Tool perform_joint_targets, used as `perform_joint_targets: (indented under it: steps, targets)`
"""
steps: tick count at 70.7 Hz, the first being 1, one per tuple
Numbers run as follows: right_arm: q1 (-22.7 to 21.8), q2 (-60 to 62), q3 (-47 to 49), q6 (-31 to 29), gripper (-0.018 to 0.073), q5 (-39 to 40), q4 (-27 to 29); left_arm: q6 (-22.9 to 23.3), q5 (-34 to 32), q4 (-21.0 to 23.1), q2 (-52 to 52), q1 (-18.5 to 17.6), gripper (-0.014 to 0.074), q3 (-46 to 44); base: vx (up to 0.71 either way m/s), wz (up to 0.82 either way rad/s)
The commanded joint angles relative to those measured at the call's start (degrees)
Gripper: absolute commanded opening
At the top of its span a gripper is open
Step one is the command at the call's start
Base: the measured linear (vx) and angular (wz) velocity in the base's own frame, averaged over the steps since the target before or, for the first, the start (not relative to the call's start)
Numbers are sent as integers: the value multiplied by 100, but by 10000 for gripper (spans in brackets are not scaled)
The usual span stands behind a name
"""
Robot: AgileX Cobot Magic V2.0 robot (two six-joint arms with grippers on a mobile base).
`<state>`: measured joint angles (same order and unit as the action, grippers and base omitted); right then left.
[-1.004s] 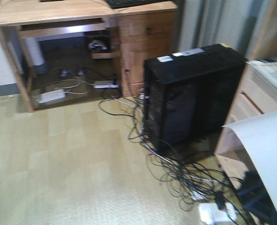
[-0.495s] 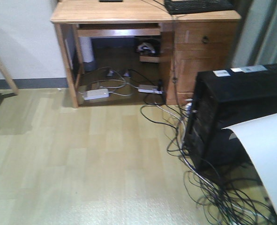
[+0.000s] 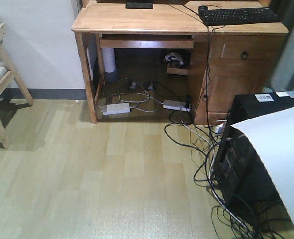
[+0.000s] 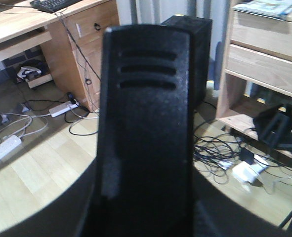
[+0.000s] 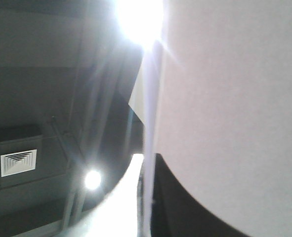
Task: Grab stapler and paper to desk for stapling
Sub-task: 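Drive the base up to the wooden desk with the monitor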
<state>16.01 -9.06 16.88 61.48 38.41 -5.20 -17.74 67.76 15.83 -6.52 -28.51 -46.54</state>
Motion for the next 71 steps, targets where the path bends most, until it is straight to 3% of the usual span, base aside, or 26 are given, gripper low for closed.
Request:
perform_joint_targets:
  steps: [1, 71]
  targets:
    - [-40, -68, 183, -46, -4, 282, -30, 8, -629, 144, -110, -18, -7, -122, 31, 1]
    - [-40, -68, 183, -46, -4, 282, -30, 8, -623, 144, -110, -18, -7, -122, 39, 2]
